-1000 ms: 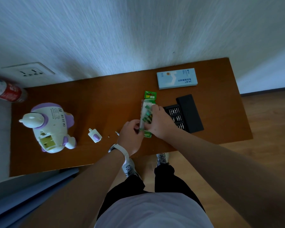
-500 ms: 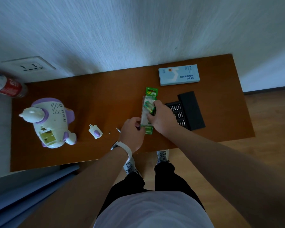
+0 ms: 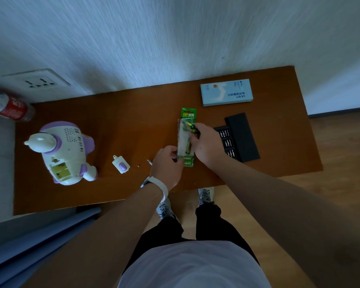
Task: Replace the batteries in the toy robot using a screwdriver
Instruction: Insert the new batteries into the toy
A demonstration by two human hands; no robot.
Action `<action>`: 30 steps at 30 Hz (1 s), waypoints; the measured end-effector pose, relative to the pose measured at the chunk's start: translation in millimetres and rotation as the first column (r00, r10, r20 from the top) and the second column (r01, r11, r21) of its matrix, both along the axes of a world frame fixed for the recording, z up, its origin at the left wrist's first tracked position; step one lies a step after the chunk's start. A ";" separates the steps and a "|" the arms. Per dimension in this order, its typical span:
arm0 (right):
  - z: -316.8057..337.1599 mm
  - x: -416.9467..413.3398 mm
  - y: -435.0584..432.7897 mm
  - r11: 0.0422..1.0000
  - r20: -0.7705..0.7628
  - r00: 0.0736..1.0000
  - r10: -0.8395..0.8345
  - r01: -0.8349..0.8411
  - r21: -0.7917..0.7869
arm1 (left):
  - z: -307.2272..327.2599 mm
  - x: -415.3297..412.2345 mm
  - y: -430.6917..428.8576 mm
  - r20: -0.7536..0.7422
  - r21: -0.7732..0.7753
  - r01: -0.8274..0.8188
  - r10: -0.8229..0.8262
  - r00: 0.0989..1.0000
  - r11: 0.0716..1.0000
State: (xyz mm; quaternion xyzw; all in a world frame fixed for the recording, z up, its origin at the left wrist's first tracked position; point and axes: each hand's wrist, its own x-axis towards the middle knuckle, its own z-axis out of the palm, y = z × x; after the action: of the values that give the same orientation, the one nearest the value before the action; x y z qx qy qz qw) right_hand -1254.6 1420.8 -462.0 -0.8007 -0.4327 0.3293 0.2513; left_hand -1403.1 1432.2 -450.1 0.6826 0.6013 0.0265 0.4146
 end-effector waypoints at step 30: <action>102.7 -12.1 -46.8 0.997 -0.307 0.950 0.062 -0.075 -0.030 | 56.9 -18.0 10.1 0.295 0.109 0.213 -0.236 0.926 0.971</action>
State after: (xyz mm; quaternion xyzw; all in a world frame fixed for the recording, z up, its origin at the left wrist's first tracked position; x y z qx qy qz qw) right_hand -1266.7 1374.0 -359.3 -0.7296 -0.4092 0.4667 0.2870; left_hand -1421.1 1442.4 -393.2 0.7495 0.4463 0.1069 0.4772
